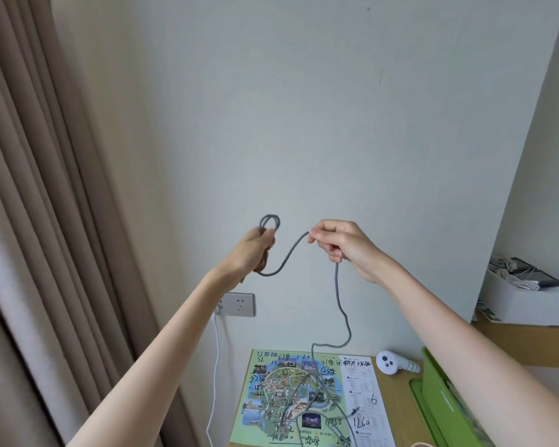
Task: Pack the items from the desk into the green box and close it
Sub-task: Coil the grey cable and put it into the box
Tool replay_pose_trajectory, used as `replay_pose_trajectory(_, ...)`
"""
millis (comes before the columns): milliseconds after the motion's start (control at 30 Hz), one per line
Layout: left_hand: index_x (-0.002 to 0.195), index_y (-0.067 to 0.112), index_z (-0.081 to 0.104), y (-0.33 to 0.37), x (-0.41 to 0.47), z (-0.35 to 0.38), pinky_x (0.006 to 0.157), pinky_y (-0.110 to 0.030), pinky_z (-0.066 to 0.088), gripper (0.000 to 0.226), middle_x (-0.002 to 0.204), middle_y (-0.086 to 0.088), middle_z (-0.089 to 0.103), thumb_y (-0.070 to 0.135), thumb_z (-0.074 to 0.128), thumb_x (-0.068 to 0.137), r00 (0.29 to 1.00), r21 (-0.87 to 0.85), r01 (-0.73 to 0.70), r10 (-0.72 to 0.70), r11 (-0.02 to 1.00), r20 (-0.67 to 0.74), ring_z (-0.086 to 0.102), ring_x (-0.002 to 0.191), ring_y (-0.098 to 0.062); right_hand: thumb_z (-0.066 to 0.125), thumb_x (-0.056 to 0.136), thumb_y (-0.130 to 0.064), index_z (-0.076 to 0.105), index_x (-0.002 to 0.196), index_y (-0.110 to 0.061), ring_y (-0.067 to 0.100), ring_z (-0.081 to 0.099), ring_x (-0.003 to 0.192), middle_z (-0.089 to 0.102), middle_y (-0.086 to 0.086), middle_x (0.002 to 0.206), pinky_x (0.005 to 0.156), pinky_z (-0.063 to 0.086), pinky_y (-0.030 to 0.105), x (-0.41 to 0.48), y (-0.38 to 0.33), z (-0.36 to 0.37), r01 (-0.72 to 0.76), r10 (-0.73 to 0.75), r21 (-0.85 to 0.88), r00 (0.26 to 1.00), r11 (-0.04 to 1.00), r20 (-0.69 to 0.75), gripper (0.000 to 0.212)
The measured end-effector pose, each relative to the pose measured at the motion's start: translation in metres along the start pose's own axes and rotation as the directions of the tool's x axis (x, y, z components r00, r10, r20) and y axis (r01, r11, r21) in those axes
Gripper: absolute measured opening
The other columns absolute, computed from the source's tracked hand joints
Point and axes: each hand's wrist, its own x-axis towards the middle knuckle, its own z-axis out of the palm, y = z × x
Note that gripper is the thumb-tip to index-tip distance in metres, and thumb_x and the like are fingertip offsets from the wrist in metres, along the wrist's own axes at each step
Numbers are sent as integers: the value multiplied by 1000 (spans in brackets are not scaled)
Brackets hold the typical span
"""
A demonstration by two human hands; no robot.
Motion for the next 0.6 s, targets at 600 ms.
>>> replay_pose_trajectory(600,77,13,46,-2,-15,35,42,-20,22,25,72,-6,34,23,38,98,969,4,12,-12,1000,245,27,53,-13,58,96,-30,63,85,-10,8,29,46,37,-6,56,46,23,21,-1,6,7,25,-19,46,991,999,-130,23)
